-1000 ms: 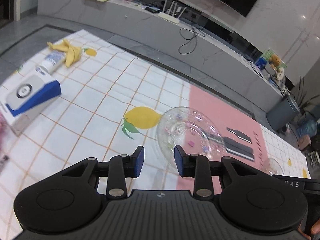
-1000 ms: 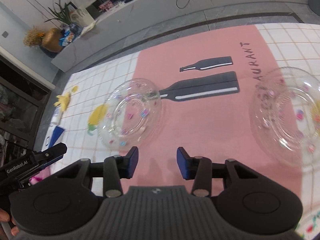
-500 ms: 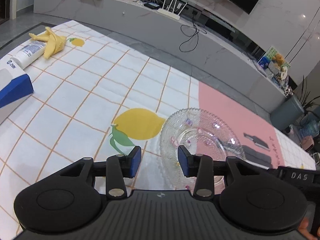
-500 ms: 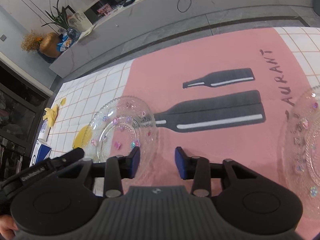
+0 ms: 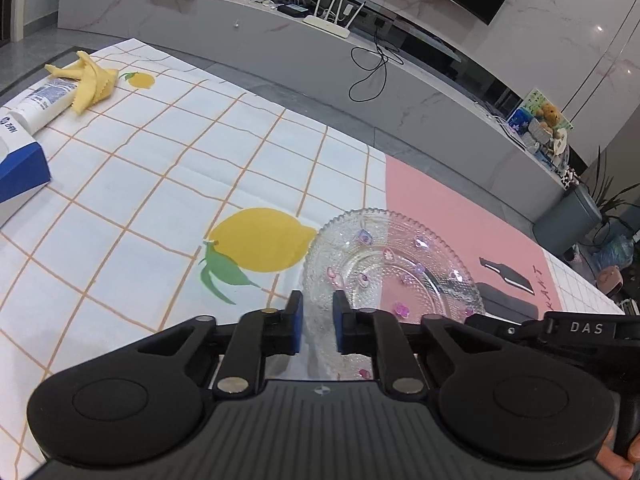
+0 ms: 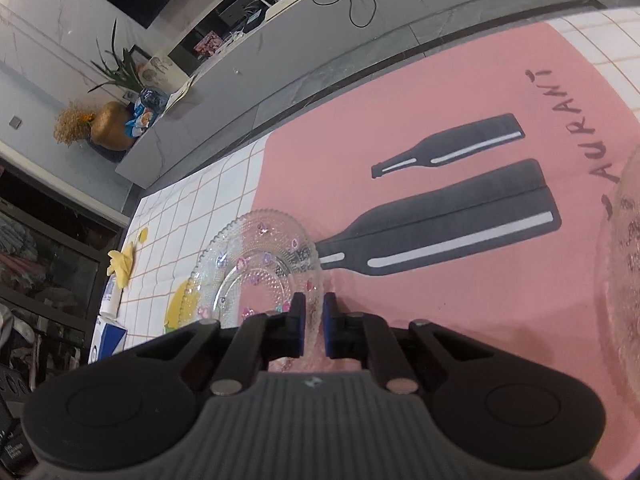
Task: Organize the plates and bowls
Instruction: 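Close the right gripper on the glass plate rim and lift it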
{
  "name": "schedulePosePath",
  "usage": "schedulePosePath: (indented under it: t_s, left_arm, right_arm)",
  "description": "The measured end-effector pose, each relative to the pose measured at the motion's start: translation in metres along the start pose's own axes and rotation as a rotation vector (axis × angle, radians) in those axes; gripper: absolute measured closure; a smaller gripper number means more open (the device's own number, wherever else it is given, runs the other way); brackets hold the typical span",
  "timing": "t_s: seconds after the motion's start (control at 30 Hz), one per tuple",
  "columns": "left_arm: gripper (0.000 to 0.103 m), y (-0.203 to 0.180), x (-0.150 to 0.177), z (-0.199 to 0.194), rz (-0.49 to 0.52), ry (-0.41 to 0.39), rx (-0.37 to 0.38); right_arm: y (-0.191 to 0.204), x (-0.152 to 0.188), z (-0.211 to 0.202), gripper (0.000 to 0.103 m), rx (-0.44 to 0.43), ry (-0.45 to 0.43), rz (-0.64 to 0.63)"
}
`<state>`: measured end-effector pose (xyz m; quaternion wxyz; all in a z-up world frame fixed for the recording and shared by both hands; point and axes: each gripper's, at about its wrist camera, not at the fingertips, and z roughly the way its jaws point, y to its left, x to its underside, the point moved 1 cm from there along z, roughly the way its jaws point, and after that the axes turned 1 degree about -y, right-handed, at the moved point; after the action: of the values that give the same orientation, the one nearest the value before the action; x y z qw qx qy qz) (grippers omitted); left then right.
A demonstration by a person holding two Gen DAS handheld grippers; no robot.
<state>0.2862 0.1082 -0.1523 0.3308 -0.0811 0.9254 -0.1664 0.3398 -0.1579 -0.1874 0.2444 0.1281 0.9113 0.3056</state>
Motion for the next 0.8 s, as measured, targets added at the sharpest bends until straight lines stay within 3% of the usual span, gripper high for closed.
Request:
schedulePosePath:
  t_s: [0.33, 0.8]
  left_arm:
    - [0.090, -0.003, -0.003, -0.022, 0.005, -0.008, 0.039]
    - [0.090, -0.033, -0.003, -0.074, 0.050, -0.046, 0.135]
  right_arm:
    - [0.004, 0.006, -0.012, 0.096, 0.012, 0.058, 0.009]
    - [0.011, 0.012, -0.077, 0.094, -0.005, 0.013, 0.002]
